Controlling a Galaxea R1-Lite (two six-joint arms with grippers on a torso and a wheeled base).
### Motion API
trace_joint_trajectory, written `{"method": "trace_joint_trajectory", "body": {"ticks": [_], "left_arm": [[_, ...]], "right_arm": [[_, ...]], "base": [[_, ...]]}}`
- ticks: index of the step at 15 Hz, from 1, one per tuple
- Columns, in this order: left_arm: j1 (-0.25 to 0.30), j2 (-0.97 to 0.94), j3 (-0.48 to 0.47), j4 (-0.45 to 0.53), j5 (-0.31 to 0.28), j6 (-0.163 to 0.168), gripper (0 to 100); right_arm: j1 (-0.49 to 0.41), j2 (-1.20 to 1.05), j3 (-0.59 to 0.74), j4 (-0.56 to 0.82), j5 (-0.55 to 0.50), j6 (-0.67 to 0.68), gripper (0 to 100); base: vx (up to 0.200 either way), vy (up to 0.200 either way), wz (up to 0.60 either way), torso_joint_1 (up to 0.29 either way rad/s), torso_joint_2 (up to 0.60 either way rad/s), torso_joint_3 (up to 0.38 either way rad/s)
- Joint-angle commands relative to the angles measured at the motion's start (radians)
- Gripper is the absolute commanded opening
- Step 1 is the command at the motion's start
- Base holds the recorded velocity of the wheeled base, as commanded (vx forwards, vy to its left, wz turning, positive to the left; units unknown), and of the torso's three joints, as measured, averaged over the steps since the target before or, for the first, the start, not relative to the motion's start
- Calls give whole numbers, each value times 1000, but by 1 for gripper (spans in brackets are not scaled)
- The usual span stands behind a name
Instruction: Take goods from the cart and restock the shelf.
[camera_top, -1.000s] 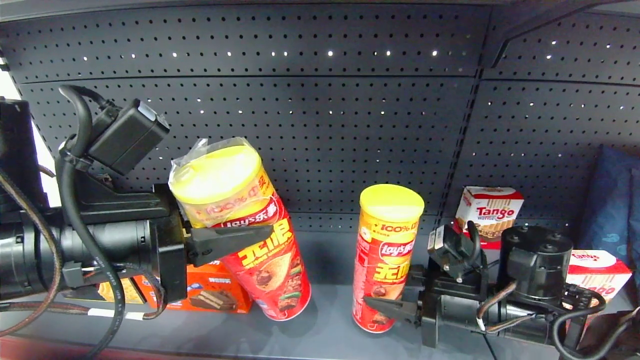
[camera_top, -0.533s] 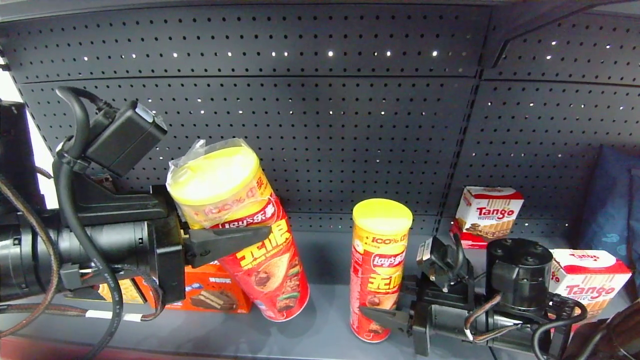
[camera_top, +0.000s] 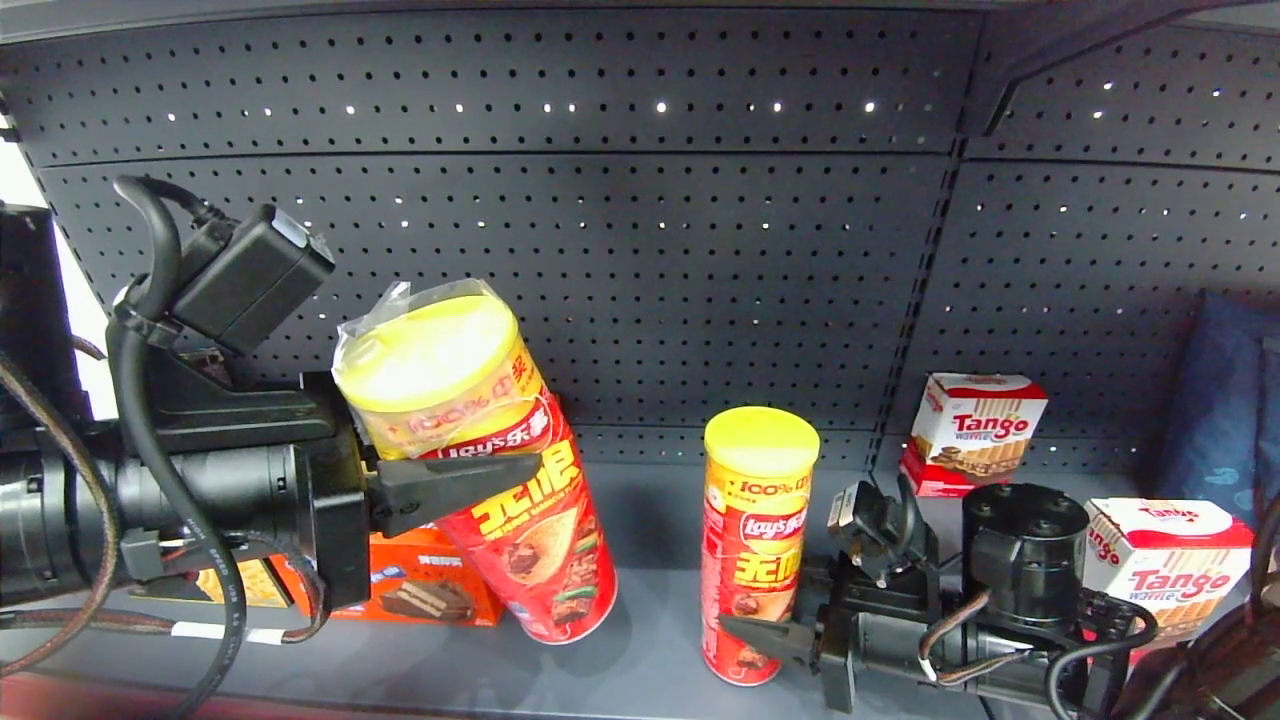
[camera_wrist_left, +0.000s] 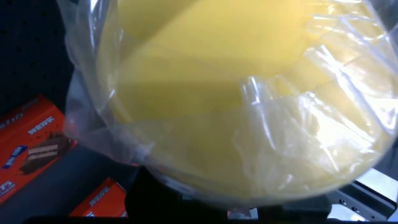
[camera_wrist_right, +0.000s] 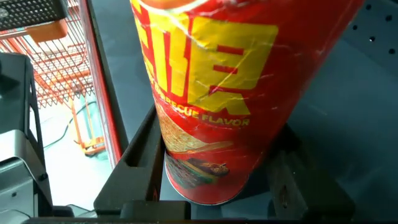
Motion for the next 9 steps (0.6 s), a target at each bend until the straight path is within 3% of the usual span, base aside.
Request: {"method": "trace_joint_trajectory", "body": {"ticks": [1,5,6,9], "left_arm": [[-2,0,1,-1,0,0,0],[-2,0,13,-2,0,0,0],[-2,-3,21,-1,0,0,0],[-2,-14,30,-1,0,0,0]], "right_arm": [[3,-2,1,-2,0,0,0],[6,1,46,-30,0,-2,0],[7,1,47,-30,0,-3,100],[7,-4,47,-30,-30,-3,100]], "base": [[0,0,0,0,0,0],[0,0,0,0,0,0],[0,0,0,0,0,0],[0,0,0,0,0,0]]}}
